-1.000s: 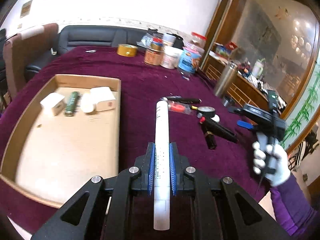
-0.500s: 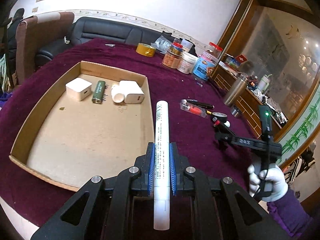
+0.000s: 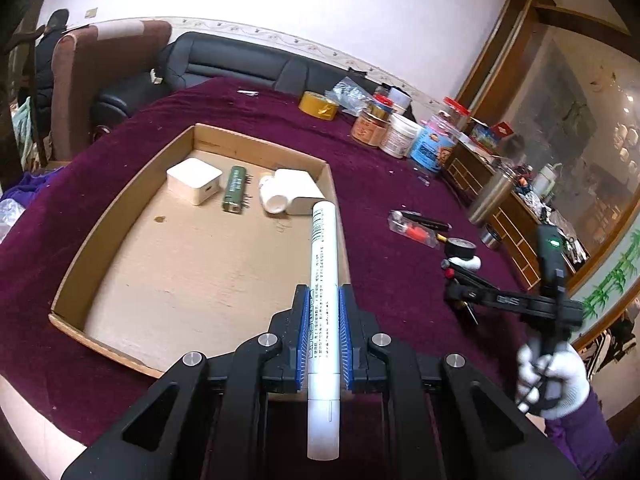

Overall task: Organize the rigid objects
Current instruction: 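Carry the white marker into the tray while the right gripper carries a black lipstick-like tube there, then move the right gripper to grasp a black marker on the table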

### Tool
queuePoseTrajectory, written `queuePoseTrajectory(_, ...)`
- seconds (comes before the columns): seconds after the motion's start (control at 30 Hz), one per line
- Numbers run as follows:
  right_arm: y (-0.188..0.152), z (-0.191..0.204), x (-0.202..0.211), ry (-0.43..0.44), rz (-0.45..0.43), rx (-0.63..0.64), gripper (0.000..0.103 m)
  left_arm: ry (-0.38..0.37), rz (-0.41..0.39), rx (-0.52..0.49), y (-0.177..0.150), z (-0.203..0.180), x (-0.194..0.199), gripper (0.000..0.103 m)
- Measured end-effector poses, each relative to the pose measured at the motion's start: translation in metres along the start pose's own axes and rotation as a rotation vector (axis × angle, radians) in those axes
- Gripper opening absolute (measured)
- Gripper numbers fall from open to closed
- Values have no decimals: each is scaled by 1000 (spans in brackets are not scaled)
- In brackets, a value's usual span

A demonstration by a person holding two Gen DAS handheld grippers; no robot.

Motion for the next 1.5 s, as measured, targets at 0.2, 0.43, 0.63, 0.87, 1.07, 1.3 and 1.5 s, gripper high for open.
queuePoseTrajectory(0.2, 7, 60, 11, 190, 11, 61, 15, 54, 50, 36, 17, 26, -9, 11)
queuePoseTrajectory(0.43, 24, 139, -13, 254, 55, 146, 15, 142, 188, 89, 45, 66, -49, 11)
queuePoseTrajectory(0.63, 33, 189, -50, 233, 117, 212, 15, 165, 287, 140, 55, 85, -87, 11)
queuePoseTrajectory(0.87, 40, 200, -91, 158, 162, 223, 15, 125, 279, 189, 74, 88, -99, 15)
queuePoseTrajectory(1.07, 46, 197, -112, 133, 193, 206, 16, 68, 182, 186, 71, 83, -68, 36)
queuePoseTrajectory(1.3, 49, 196, -98, 125, 155, 221, 22, 82, 81, 185, 67, 84, -29, 47)
queuePoseTrajectory(1.5, 53, 144, -7, 47, -79, 254, 33, 48, 36, 127, 61, 51, -7, 48)
Point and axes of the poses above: each gripper's, at about its wrist camera, not at the fingertips, and x roughly against the way its jaws point, z to its left, y to its top, the point moved 9 cm from there along -x, roughly the way its jaws point, and after that the axes turned 12 degrees about z, right-handed, at the moved point
